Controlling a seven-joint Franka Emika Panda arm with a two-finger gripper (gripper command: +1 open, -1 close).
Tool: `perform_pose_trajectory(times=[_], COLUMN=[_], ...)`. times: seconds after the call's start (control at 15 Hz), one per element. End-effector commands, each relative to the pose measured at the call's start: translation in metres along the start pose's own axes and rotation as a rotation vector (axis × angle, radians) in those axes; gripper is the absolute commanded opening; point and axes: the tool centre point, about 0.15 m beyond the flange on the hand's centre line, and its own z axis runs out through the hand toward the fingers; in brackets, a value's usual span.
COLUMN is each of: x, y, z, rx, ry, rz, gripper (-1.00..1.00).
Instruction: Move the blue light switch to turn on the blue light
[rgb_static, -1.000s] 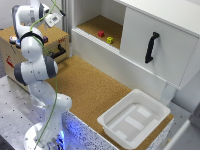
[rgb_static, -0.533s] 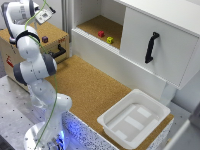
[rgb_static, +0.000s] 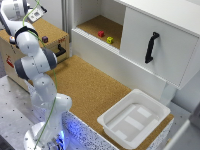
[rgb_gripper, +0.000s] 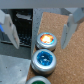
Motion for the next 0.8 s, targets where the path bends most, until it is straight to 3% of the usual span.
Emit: perform_pose_trajectory(times=[0.0, 0.33, 0.53, 0.73], x=[0.038, 0.026, 0.020, 0.017], y=[-0.001, -0.009, -0.013, -0.019], z=[0.023, 0.045, 0.049, 0.054], rx=[0.099, 0.128, 0.114, 0.094], ry=[-0.096, -0.133, -0.166, -0.157], rz=[0.023, 0.099, 0.151, 0.227], gripper=[-1.00, -1.00, -1.00, -1.00])
